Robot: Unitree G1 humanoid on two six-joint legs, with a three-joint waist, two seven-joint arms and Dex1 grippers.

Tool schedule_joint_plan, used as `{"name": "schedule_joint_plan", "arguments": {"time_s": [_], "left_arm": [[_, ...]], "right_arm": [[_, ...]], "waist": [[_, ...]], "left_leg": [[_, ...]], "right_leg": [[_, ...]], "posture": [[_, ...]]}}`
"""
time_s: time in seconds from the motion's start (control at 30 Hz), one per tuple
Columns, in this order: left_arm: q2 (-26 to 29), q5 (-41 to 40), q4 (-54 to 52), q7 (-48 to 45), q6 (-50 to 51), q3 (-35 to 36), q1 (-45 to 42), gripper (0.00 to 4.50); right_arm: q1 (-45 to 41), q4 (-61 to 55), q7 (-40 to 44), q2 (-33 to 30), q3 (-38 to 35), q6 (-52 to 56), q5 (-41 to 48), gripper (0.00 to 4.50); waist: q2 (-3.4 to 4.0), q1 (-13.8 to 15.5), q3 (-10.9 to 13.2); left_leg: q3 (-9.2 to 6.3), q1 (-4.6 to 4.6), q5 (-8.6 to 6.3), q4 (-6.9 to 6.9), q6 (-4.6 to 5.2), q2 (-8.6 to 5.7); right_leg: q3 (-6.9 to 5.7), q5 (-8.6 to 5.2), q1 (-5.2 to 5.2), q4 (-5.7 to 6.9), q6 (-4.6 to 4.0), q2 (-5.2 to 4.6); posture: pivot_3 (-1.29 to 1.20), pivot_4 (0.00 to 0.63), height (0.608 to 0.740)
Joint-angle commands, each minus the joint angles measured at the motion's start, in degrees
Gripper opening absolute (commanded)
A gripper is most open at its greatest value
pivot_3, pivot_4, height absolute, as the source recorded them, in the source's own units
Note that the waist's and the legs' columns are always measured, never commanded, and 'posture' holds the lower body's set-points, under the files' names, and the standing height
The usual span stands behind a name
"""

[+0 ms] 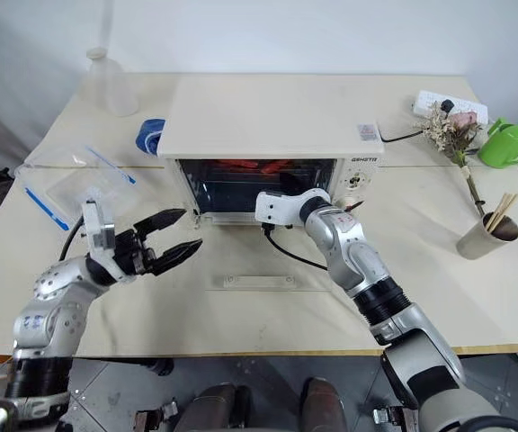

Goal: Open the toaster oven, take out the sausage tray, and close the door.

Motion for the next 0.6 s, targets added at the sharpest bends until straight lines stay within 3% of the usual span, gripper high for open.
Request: {"name": "schedule_joint_plan", "arguments": {"time_s": [0.03, 0.13, 0.33, 0.6], "left_arm": [[0.53, -0.63, 2.35, -1.26, 0.28, -0.03, -3.88, 4.19], [1.12, -2.44, 6.87, -1.92, 3.2, 1.05, -10.23, 4.19], [1.1, -0.77, 10.94, -3.6, 2.36, 0.6, -13.77, 4.19], [0.97, -1.07, 12.44, -3.81, 5.06, 0.29, -15.47, 4.19]], "right_arm": [[-0.49, -3.64, -0.27, 0.57, -1.5, -1.37, 1.41, 0.03], [-0.16, -6.03, 1.0, -0.46, -1.57, -4.39, 2.59, 0.03], [3.67, -12.19, 6.33, -2.2, -0.87, -6.11, 3.85, 0.03], [16.55, -27.55, 12.93, -7.94, -3.93, -8.2, 7.13, 0.03]], "waist": [[0.0, -0.02, 0.0], [-0.01, -0.07, 0.0], [-0.01, -0.29, 0.01], [-0.02, 0.17, 0.01]], "left_leg": [[0.0, -0.01, 0.0, 0.0, 0.0, 0.0], [0.01, -0.14, 0.0, -0.02, -0.01, -0.01], [-0.03, -0.52, 0.0, 0.06, 0.0, 0.03], [0.02, -0.52, 0.01, 0.23, -0.01, 0.07]], "right_leg": [[0.0, 0.0, -0.01, -0.01, 0.0, 0.0], [-0.01, 0.0, -0.19, 0.03, 0.0, 0.0], [-0.13, 0.0, -0.5, 0.04, 0.01, 0.02], [-0.11, 0.0, -0.44, 0.06, 0.0, 0.04]], "posture": [[0.0, 0.15, 0.74], [0.0, 0.15, 0.74], [0.0, 0.15, 0.74], [0.0, 0.15, 0.74]]}}
